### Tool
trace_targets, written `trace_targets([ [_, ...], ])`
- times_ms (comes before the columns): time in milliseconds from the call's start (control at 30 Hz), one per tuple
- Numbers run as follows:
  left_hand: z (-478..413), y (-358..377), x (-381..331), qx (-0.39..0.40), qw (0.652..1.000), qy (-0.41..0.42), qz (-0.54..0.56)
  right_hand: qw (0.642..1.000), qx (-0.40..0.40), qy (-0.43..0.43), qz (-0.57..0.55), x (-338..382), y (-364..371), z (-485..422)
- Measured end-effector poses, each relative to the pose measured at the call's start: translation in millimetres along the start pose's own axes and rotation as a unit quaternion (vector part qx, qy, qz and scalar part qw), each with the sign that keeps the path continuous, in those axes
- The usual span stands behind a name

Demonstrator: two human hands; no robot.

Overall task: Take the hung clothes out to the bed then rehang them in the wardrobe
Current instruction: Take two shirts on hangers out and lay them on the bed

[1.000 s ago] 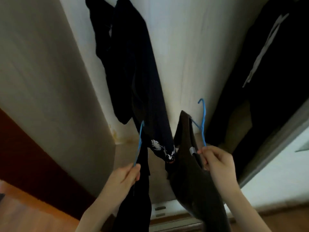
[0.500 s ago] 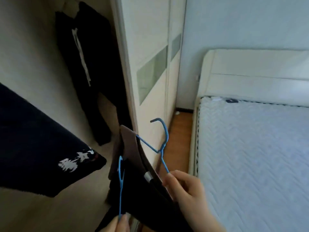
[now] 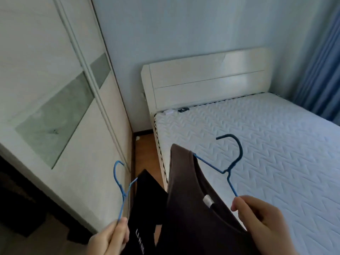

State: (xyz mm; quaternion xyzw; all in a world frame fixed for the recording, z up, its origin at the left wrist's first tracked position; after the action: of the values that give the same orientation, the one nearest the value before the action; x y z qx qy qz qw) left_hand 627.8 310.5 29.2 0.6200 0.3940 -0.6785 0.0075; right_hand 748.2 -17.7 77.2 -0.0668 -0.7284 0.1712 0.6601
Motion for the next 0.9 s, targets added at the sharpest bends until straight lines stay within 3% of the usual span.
trace_targets([
  [67, -34.7, 8.0, -15.5, -0.007, 0.999, -0.007, 0.052, 0.999, -0.035, -0.002, 0.019, -7.4, -14.8, -34.5],
  [167, -96.4, 25.5, -56.2, 0.031, 0.998, 0.054, -0.014, 0.996, -0.073, 0.009, 0.045, -15.9, -30.1, -75.8],
  [267, -145.7, 36.5, -86.0, 0.040, 0.993, 0.112, -0.012, 0.992, -0.102, 0.043, 0.058, -28.2, -41.6, -97.8],
  [467, -225.5, 62.3, -116.1, 0.081, 0.975, 0.184, -0.094, 0.977, -0.165, 0.102, 0.083, -51.6, -70.0, -100.9],
  [767, -337.1, 111.6, -155.2, 0.182, 0.903, 0.357, -0.156, 0.935, -0.301, 0.165, 0.088, -60.5, -94.5, -74.5],
  [900, -382.5, 133.6, -168.1, 0.248, 0.853, 0.436, -0.141, 0.902, -0.333, 0.272, 0.046, -106.5, -91.5, -36.5],
])
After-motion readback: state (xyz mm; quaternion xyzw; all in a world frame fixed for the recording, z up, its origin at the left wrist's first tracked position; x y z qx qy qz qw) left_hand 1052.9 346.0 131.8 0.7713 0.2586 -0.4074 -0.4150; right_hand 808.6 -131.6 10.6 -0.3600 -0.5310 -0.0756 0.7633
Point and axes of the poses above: each hand's wrist, its own z-axis away from the middle knuckle, its own y-axis out of the palm, x = y × z, the point moved 8 cm from there along -z, towards the middle knuckle, and after that the axes turned 3 degrees about -z, right-handed, at the moved point
